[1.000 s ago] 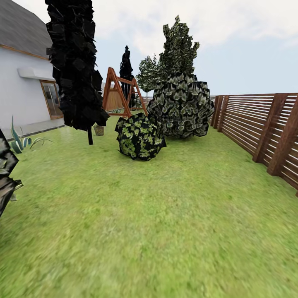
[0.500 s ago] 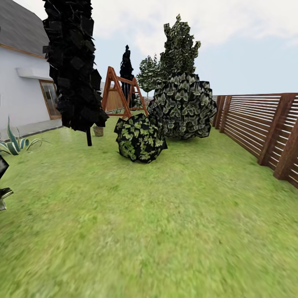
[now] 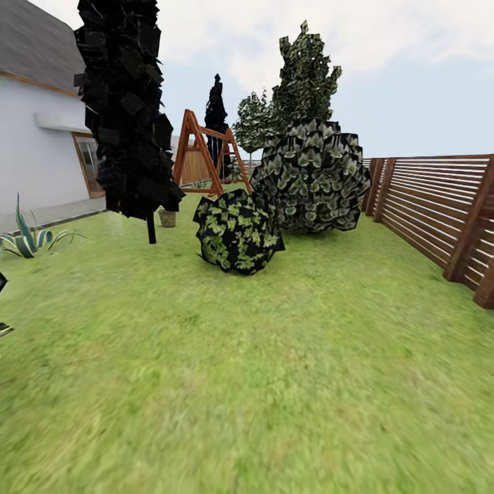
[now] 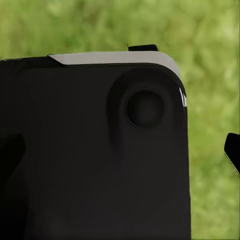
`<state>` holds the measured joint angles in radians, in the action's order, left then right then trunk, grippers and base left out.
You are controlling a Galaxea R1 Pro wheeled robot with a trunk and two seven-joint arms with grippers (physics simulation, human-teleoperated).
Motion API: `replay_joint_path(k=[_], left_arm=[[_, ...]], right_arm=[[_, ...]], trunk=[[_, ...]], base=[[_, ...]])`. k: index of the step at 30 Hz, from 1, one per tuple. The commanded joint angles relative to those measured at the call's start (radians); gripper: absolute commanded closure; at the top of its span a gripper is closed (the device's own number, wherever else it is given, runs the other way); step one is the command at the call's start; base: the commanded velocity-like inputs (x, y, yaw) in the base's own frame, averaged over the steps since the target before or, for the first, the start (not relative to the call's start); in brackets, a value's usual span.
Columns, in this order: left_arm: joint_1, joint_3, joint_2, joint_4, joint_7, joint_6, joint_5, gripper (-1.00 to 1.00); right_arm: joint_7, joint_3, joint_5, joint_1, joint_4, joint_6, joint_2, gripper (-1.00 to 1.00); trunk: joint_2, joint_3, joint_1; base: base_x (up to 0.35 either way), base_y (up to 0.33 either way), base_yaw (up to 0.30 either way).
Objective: Take the three Easter eggs out of the wicker basket on the lawn in the garden, then place them on the lawn next to a single tree (choose any tree) so that all three eggs are next to the same tree and none are left in the basket.
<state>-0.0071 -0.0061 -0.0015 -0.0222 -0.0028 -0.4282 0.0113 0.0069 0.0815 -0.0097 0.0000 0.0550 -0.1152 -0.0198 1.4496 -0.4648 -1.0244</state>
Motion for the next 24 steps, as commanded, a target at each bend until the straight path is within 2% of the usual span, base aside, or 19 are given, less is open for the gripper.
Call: replay_joint_path(k=[1, 5, 16, 24], left_arm=[[-0.001, 0.0, 0.0, 0.001, 0.0, -0.003, 0.001, -1.0], [0.0, 0.0, 0.0, 0.001, 0.0, -0.003, 0.001, -1.0], [-0.001, -0.001, 0.0, 0.001, 0.0, -0.016, 0.001, -1.0], [-0.001, 0.0, 0.0, 0.001, 0.0, -0.018, 0.001, -1.0]], right_arm=[[0.001, 0.008, -0.001, 0.0, 0.0, -0.003, -0.001, -1.0], [0.001, 0.007, -0.001, 0.0, 0.0, -0.003, -0.002, -1.0], [0.001, 0.007, 0.0, 0.0, 0.0, -0.003, -0.003, -1.0], [0.001, 0.007, -0.001, 0.0, 0.0, -0.003, -0.002, -1.0]], trunk=[[0.0, -0.001, -0.001], [0.0, -0.001, -0.001], [0.0, -0.001, -0.001], [0.0, -0.001, -0.001]], base=[[0.329, 0.0, 0.012], [0.329, 0.0, 0.093], [0.328, 0.0, 0.208], [0.328, 0.0, 0.054]])
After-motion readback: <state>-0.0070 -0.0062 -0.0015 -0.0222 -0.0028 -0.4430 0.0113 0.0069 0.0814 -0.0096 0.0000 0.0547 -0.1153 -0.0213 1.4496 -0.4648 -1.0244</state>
